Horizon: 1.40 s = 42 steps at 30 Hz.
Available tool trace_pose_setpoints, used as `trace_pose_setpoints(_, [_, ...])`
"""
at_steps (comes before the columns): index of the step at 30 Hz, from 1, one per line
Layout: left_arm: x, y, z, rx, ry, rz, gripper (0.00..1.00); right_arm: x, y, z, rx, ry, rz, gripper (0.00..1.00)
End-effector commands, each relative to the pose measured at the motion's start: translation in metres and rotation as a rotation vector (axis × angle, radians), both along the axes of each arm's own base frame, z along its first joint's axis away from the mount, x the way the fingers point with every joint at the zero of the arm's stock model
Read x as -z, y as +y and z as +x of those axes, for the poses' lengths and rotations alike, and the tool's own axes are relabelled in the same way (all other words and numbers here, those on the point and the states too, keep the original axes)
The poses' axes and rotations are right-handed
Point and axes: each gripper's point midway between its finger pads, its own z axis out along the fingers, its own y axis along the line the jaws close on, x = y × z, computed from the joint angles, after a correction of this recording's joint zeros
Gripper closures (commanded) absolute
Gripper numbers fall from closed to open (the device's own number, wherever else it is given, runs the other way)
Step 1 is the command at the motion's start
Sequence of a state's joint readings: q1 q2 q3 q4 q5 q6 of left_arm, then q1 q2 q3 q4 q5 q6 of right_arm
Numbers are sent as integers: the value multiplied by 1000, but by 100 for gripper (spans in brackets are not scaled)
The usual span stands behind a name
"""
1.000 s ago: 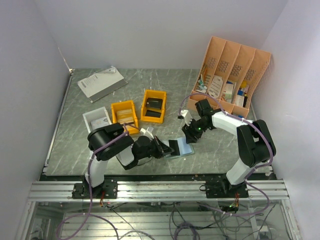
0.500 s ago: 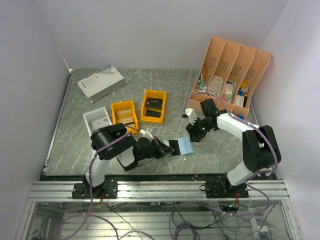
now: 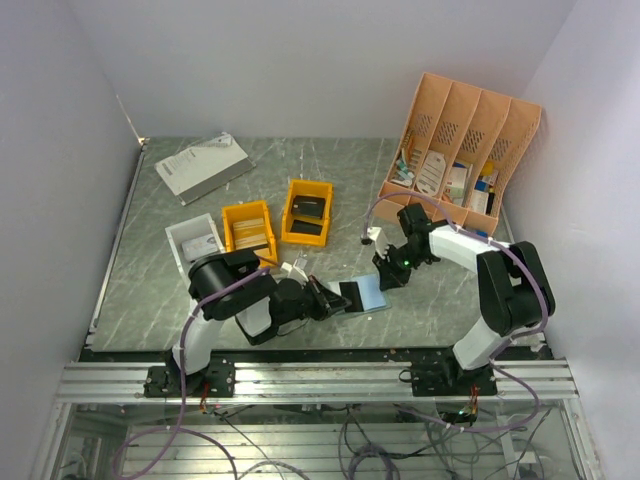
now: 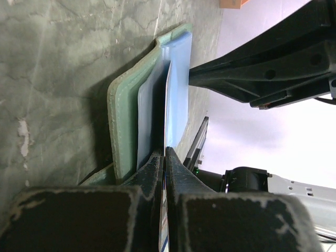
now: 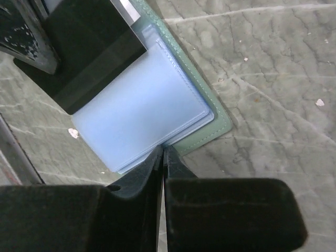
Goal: Put the credit cards into the card holder
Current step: Insert the credit card into the card holder.
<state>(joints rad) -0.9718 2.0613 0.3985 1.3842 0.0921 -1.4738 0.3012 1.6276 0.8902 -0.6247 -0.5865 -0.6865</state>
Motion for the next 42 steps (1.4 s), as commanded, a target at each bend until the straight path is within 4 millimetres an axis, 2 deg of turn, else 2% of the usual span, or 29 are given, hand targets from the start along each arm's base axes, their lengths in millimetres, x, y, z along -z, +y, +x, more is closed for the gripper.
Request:
trace_pose_setpoints(1, [-13, -5, 6, -37, -45, -50, 93, 14, -11, -3, 20, 42, -78, 95])
trace_pose_setpoints(7, [-15, -2, 7, -62, -34, -81, 93, 24, -18, -6, 33, 70, -122, 91])
trace_pose_setpoints(15, [-14, -4, 10, -71, -29, -87, 93, 15, -15, -1, 42, 36, -102, 90])
trace_pose_setpoints(31, [-10, -8, 11, -73, 3, -129, 93, 15, -14, -3, 38, 42, -98, 89])
trace_pose_setpoints(42, [-12, -17, 13, -63, 4, -93, 93, 15, -13, -3, 36, 45, -98, 88])
